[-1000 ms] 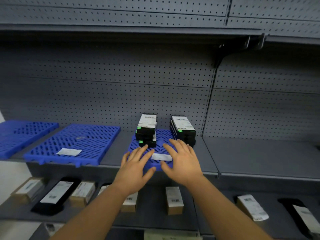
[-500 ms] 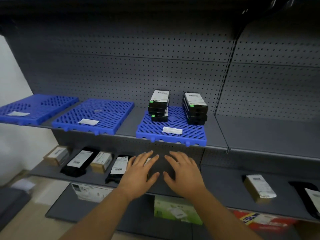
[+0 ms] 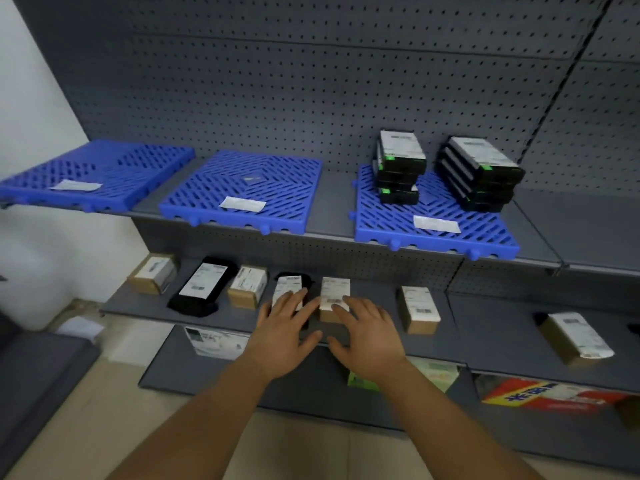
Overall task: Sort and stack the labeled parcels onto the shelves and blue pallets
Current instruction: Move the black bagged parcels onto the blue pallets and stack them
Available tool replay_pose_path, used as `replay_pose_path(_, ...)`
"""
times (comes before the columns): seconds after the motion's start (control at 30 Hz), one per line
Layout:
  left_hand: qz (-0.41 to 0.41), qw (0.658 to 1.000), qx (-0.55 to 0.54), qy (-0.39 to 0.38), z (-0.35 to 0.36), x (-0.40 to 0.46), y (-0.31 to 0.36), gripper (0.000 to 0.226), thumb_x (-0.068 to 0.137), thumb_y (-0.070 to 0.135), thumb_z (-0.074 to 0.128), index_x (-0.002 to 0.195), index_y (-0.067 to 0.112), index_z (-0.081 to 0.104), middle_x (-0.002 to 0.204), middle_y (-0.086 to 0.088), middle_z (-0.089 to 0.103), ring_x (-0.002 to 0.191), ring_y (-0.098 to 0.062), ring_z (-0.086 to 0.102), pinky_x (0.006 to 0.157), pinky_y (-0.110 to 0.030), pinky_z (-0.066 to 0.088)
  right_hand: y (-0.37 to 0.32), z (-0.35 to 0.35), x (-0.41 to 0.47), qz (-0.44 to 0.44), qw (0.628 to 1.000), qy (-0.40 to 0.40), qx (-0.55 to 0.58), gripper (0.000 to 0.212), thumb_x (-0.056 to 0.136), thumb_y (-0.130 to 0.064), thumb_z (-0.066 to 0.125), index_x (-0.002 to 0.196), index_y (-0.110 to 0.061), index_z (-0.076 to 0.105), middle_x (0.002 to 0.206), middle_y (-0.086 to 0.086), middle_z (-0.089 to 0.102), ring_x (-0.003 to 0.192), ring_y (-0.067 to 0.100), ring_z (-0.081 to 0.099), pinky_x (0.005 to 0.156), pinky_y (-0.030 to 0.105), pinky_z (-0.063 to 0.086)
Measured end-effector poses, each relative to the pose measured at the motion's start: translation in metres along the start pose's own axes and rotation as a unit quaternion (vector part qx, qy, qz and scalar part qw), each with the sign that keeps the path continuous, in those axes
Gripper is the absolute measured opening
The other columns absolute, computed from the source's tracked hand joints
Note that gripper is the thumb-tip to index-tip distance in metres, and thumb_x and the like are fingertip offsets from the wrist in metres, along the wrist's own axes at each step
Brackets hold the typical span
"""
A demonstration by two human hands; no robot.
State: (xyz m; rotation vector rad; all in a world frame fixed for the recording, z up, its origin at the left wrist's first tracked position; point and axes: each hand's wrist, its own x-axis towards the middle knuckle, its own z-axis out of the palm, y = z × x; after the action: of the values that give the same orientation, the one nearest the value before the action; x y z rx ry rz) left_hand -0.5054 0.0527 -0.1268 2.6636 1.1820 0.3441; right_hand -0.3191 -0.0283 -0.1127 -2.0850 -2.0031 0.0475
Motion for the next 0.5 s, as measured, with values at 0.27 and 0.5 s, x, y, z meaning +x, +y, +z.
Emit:
replay_pose_path(0.27,-0.013,1.000,-0.005,-0.010,0.007,-0.019,-0.084,0.073,0.086,0.068,0.018,0.150,0.034,0.025,0.159,0.004,0.020,0.146,-0.022,0.018,0.115,-0.047,0.011,-0.059,0.046,0.043,0.006,0.998,-0.045,0.033,0.075,0.082,-0.067,0.030,0.145,-0.028,0.039,0.153,0.001,0.034,0.142,0.027,0.026,0.113,0.048,0.023)
replay_pose_path(0.5,-0.052,0.998,-0.015,-0.035,0.036,-0.015,-0.135,0.065,0.089,0.063,0.028,0.146,0.033,0.037,0.152,0.000,0.037,0.139,-0.024,0.035,0.112,-0.052,0.020,-0.074,0.102,0.091,0.014,0.996,-0.083,0.033,0.069,0.083,-0.064,0.040,0.141,-0.026,0.046,0.147,0.003,0.042,0.135,0.030,0.037,0.110,0.051,0.031)
